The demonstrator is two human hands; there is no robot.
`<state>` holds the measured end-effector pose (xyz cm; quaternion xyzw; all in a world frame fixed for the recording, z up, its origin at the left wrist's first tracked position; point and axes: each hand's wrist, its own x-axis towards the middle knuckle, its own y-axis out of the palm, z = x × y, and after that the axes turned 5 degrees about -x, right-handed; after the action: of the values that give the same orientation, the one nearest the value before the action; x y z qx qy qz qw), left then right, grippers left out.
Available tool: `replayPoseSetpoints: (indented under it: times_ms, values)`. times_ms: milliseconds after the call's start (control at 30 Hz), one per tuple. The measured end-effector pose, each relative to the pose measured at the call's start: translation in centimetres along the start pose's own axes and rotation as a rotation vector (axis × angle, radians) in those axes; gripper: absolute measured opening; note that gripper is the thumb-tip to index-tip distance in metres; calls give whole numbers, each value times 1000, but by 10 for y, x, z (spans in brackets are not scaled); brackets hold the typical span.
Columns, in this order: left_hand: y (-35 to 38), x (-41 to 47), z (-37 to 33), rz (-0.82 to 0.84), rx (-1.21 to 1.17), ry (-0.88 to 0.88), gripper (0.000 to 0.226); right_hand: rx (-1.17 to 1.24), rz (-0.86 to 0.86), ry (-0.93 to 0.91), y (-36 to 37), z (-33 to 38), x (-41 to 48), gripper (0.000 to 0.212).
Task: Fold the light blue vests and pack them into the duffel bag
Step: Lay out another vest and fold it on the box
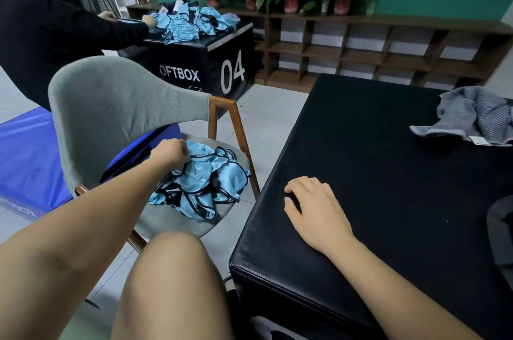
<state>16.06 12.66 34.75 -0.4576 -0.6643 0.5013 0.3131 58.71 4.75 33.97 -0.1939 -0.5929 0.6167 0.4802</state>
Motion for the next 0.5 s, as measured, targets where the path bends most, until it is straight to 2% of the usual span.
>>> replayPoseSetpoints:
  times_ms: [233,500]
  values:
    - [-43,4,-4,-174,-130,8,14,-8,-2,0,0,0,0,21]
    - [-141,-12,-23,-435,-240,116,13,-24,14,8,-3,3,-1,22]
